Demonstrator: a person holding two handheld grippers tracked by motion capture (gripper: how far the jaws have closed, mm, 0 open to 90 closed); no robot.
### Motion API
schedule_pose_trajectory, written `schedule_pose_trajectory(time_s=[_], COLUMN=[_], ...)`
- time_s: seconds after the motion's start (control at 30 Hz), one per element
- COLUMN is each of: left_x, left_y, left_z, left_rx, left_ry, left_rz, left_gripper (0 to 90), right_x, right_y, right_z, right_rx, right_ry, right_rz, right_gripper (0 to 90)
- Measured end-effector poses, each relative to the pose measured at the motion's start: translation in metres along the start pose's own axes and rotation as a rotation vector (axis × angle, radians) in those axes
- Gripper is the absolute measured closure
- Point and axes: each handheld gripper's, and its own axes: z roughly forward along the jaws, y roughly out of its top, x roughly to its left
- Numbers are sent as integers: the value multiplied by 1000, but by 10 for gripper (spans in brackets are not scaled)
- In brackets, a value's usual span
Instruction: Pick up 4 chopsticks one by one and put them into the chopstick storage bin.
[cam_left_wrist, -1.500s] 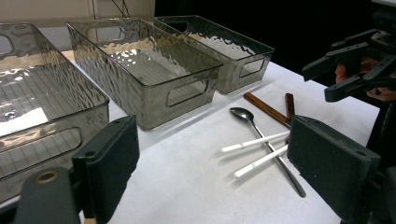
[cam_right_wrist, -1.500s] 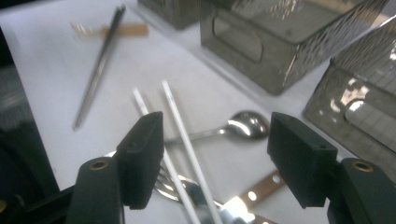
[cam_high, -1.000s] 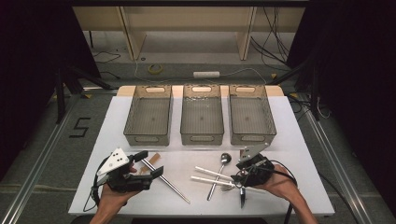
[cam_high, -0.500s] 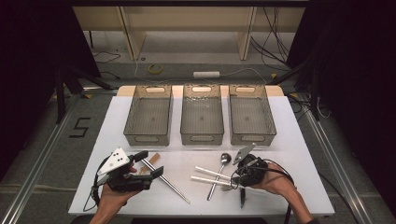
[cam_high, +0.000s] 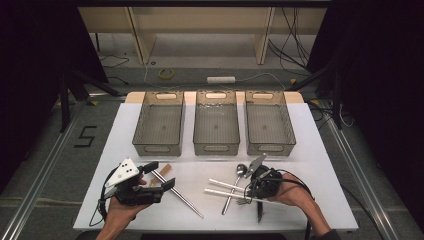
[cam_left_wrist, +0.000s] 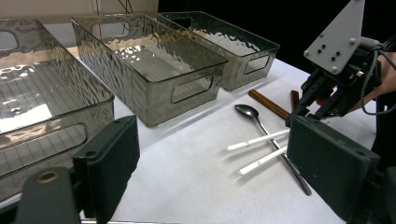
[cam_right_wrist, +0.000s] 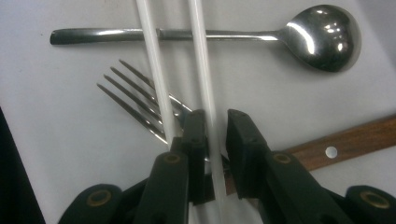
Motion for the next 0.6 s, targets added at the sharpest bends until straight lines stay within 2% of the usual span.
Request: schedule_pose_trajectory(time_s=[0.13,0.23,0.3,0.33,0.43,0.47,0.6], left_x=[0,0,0,0,0,0,-1], left_y=[0,0,0,0,0,0,0], left_z=[0,0,0,0,1,1,3], left_rx=[0,1,0,1,2,3,12], left_ry=[1,1,1,1,-2,-2,-13], left_rz=[-2,0,-2,-2,-1,0,5], left_gripper=[165,165,165,165,165,165,165], right_x=[0,-2,-1,-2,-1,-2,-2], right_y=[5,6,7,8,9,9,10], right_z=[1,3,2,3,3,2,-7], right_rx=[9,5,10,10,10,-2,-28], right_ry=[20,22,27,19,27,21,4], right_rz=[12,-10,3,-27,-22,-44,-64], right_gripper=[810,834,840,843,848,850,852])
